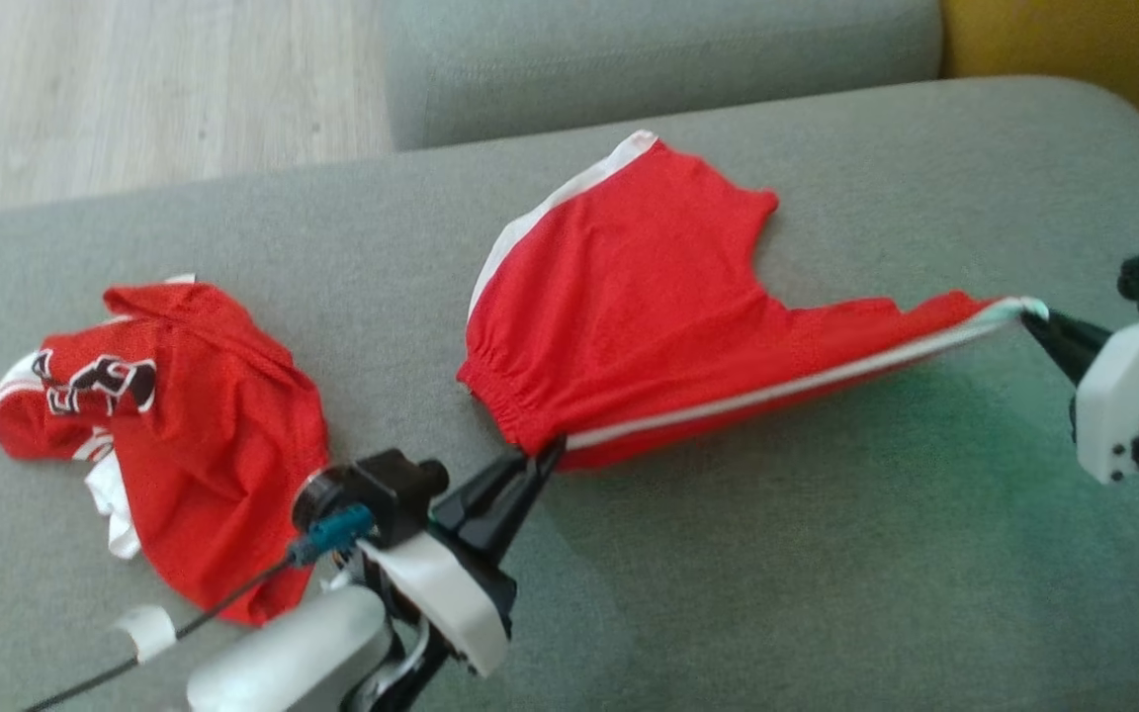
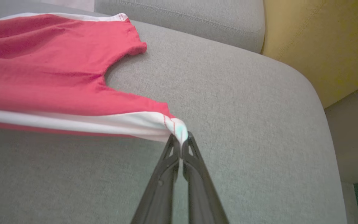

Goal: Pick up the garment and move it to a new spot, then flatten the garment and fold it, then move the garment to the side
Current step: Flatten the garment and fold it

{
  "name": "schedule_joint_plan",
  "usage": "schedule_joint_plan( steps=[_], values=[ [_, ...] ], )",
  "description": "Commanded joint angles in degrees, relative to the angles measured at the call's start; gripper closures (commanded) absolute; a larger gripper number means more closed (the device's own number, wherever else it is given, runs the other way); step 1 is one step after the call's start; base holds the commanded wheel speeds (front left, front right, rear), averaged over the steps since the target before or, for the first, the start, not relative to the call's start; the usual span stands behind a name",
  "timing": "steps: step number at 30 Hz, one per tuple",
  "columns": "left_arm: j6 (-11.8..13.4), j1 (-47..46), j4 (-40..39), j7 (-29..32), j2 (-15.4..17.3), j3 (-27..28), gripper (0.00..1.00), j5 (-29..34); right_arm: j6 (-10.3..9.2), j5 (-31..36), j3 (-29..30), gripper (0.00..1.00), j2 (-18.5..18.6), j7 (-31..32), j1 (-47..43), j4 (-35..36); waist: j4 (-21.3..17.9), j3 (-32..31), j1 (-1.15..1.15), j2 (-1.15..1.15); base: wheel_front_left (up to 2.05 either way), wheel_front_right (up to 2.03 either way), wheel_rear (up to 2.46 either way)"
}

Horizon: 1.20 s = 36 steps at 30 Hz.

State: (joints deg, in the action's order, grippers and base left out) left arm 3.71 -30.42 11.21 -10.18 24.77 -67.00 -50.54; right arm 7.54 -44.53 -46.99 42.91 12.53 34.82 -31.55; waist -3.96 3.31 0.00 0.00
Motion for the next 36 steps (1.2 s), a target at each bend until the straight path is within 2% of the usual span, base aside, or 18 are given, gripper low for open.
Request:
schedule_joint_plan(
  steps=[1, 8, 13, 18, 26, 36],
  values=[
    [0.56, -4.35, -0.79, -0.59, 1.66, 3.19, 1.0, -0.45, -0.05, 1.54, 1.81, 1.0, 0.61, -0.55, 2.23, 0.89, 0.98, 1.63, 0.0, 0.0, 0.0, 0.0, 0.0],
    [-0.09, -8.03, 1.72, -0.74, 0.91, 5.24, 1.0, -1.04, -0.05, 6.26, 5.61, 1.0, -3.6, 0.09, 7.8, 0.09, 3.37, 5.76, 0.0, 0.0, 0.0, 0.0, 0.0],
    [-1.29, -12.71, 5.41, -0.48, -1.47, 6.48, 1.0, -1.21, -0.05, 9.01, 6.61, 1.0, -7.61, 1.29, 15.05, -3.41, 6.82, 10.61, 0.0, 0.0, 0.0, 0.0, 0.0],
    [-1.76, -17.82, 9.67, -0.02, -4.43, 7.22, 1.0, -0.63, -0.05, 11.51, 4.84, 1.0, -9.91, 2.22, 22.15, -7.22, 9.35, 15.36, 0.0, 0.0, 0.0, 0.0, 0.0],
    [-3.47, -23.45, 16.68, -0.46, -9.23, 6.98, 1.0, 0.37, -0.05, 13.23, 0.91, 1.0, -12.19, 0.28, 31.18, -16.37, 13.28, 19.93, 0.0, 0.0, 0.0, 0.0, 0.0],
    [-5.18, -25.49, 21.27, -1.66, -12.83, 6.39, 1.0, 0.66, -0.05, 12.39, -4.23, 1.0, -13.38, -4.69, 35.57, -23.39, 15.55, 21.63, 0.0, 0.0, 0.0, 0.0, 0.0]
  ],
)
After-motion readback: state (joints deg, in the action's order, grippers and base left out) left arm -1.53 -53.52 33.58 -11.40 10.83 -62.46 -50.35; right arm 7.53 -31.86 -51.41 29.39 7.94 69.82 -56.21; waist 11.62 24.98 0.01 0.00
